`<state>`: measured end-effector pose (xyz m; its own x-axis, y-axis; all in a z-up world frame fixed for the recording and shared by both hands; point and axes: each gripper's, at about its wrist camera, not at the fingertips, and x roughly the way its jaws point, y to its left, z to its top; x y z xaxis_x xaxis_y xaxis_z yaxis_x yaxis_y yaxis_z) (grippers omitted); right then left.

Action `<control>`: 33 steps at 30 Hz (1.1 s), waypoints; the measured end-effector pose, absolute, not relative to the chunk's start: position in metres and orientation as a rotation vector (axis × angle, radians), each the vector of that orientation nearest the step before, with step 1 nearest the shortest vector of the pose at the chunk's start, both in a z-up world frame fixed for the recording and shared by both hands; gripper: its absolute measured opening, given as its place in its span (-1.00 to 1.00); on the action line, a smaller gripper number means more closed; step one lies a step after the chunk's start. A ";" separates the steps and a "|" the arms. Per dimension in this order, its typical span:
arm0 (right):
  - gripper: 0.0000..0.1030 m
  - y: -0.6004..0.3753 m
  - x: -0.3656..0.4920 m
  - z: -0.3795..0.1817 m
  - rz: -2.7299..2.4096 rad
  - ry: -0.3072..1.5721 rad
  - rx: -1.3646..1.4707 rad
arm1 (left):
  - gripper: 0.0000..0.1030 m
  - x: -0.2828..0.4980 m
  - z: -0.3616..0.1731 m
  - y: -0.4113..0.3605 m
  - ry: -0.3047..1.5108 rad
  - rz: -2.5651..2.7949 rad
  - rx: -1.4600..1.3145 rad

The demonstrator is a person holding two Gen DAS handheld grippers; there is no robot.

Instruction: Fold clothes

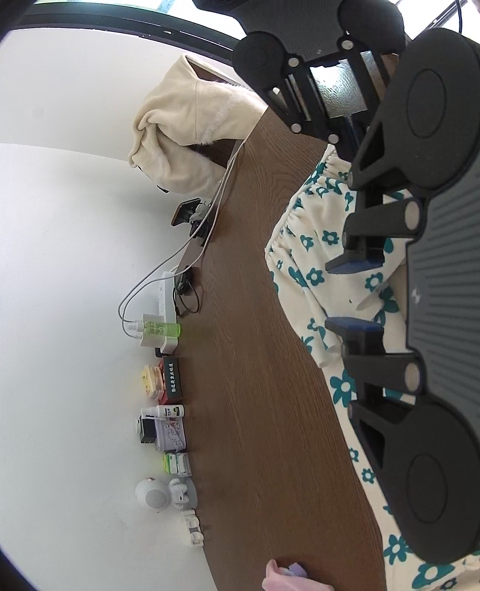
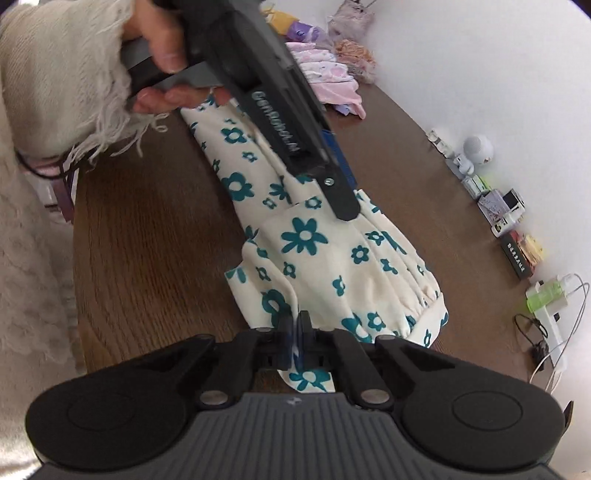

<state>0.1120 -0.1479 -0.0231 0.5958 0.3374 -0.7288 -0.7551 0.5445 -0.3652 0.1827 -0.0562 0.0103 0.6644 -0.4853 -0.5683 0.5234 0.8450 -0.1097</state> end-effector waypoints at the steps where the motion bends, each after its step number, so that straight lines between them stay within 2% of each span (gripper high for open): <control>1: -0.96 -0.151 0.115 -0.018 0.692 0.634 -0.689 | -0.54 0.179 0.012 -0.054 0.615 -0.576 0.060; 4: -0.96 -0.156 0.126 -0.006 0.646 0.587 -0.571 | -0.54 0.171 0.018 -0.052 0.595 -0.613 0.060; 12: -0.96 -0.156 0.136 -0.028 0.623 0.592 -0.525 | -0.41 0.167 -0.002 -0.086 0.610 -0.713 0.266; 13: -0.96 -0.157 0.136 -0.028 0.623 0.589 -0.512 | -0.45 0.169 -0.007 -0.090 0.620 -0.716 0.292; 15: -0.93 -0.161 0.134 -0.027 0.626 0.583 -0.481 | -0.71 0.173 -0.017 -0.097 0.638 -0.696 0.352; 16: -0.90 -0.164 0.132 -0.026 0.631 0.582 -0.459 | -0.76 0.173 -0.019 -0.097 0.639 -0.691 0.359; 18: -0.80 -0.173 0.128 -0.022 0.622 0.572 -0.397 | -0.78 0.174 -0.021 -0.096 0.642 -0.686 0.356; 20: -0.60 -0.188 0.121 -0.015 0.582 0.546 -0.304 | -0.79 0.174 -0.022 -0.092 0.647 -0.686 0.337; 23: -0.60 -0.213 0.120 -0.007 0.448 0.483 -0.129 | -0.79 0.173 -0.022 -0.091 0.647 -0.680 0.329; 28: -0.63 -0.211 0.143 -0.025 0.291 0.506 -0.069 | -0.78 0.170 -0.021 -0.090 0.645 -0.666 0.323; 33: -0.63 -0.195 0.153 -0.047 0.248 0.544 -0.121 | -0.58 0.159 -0.009 -0.085 0.623 -0.640 0.307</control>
<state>0.1535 -0.1946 -0.0467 0.8269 0.2008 -0.5253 -0.2645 0.9632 -0.0482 0.1590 -0.0846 -0.0086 0.6302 -0.4602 -0.6254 0.6375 0.7665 0.0784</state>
